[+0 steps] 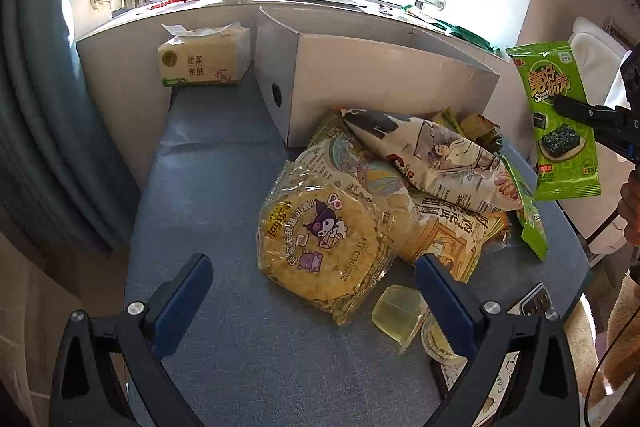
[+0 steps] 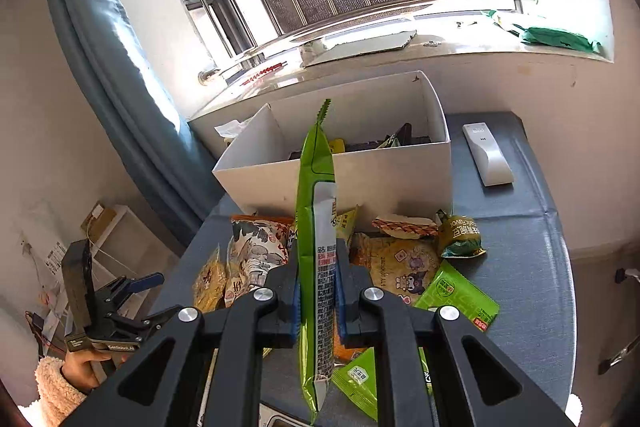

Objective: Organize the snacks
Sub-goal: 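Drop green stick into box with right gripper while left gripper carries cartoon bag in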

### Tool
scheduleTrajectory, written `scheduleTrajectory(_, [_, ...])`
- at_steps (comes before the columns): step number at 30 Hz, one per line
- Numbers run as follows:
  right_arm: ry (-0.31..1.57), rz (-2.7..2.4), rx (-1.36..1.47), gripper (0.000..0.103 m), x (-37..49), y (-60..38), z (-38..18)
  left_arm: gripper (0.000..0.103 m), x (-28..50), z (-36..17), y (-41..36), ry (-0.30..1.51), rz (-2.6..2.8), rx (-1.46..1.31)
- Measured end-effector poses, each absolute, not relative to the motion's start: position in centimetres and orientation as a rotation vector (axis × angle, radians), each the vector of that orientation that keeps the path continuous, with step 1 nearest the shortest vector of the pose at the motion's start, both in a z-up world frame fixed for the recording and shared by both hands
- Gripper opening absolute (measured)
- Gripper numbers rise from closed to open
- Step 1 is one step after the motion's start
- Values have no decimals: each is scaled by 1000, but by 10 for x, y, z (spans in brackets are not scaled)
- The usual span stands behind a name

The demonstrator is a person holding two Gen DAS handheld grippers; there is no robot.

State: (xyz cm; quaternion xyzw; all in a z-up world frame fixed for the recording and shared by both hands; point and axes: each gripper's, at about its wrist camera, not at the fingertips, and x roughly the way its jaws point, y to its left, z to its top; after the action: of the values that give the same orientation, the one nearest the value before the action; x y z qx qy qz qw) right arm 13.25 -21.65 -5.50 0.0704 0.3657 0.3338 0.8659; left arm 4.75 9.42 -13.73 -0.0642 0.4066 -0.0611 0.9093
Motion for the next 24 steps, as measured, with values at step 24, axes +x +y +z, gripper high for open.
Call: scheduleTrajectory(24, [758, 733, 212, 13, 119, -226, -51, 79, 77, -85, 116, 735, -183, -115])
